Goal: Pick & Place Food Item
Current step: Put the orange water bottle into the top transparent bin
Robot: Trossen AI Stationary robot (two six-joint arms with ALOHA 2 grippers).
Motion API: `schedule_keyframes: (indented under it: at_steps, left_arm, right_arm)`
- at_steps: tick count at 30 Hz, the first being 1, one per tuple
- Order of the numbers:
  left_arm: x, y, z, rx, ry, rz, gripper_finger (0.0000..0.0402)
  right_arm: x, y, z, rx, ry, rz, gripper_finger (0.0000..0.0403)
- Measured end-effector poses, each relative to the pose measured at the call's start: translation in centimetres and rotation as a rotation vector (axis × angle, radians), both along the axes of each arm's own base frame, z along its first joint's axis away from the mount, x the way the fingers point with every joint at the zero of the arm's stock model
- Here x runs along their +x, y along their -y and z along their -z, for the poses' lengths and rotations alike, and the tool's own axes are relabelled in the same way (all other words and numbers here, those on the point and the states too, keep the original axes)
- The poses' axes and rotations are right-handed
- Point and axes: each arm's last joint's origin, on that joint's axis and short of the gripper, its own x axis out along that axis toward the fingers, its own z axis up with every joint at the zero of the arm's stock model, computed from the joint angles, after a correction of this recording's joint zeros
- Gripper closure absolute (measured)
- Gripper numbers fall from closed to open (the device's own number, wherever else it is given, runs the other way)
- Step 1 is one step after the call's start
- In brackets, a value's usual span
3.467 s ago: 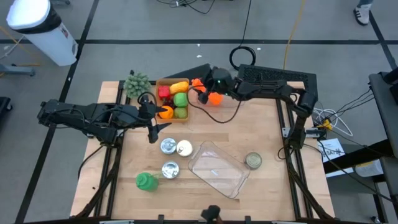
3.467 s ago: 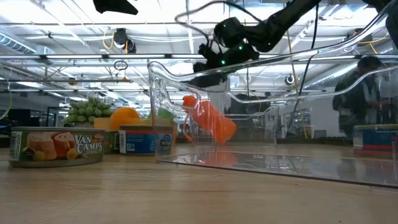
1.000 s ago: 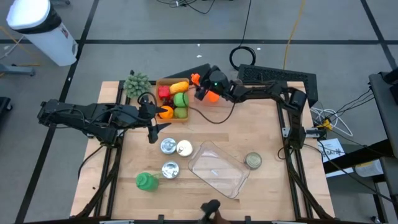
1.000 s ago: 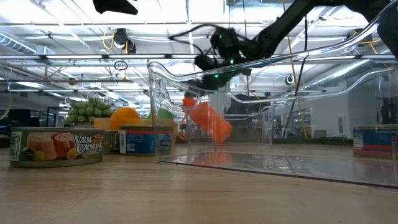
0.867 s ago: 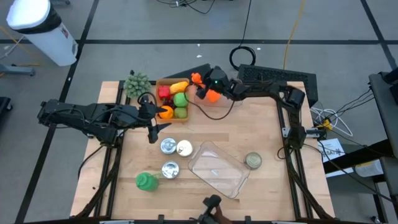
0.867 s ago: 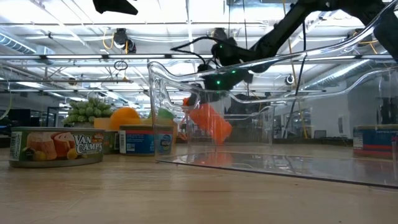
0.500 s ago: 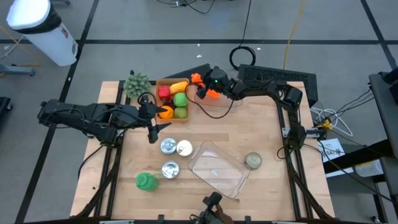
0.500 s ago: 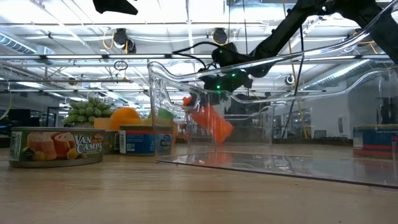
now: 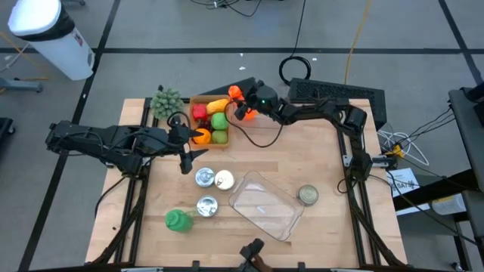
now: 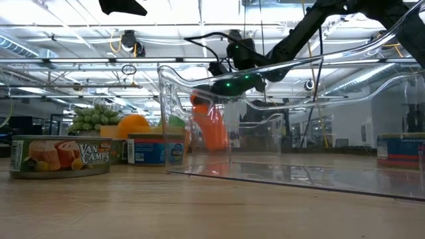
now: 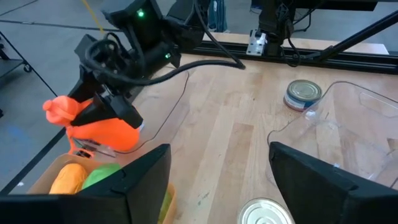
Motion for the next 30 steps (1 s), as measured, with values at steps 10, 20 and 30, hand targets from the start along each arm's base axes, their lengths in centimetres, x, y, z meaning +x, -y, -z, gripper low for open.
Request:
schedule_keyframes:
  at_steps: [10,20,30]
  left_arm:
    - [0.0,0.0,0.0,0.003,-0.001,0.002,0.012]
    - [0.0,0.0,0.0,0.003,-0.002,0.002,0.0118]
    - [0.0,0.0,0.0,0.001,0.0,0.0,0.0108]
  right_arm:
    - [-2.2,-2.1,2.1,-0.094,0.198,0.033,0.0209]
    - [-5.0,-3.4,4.4,-0.103,0.261,0.039,0.0184]
    - [-5.0,-3.3,5.0,-0.03,0.236,0.009,0.0147]
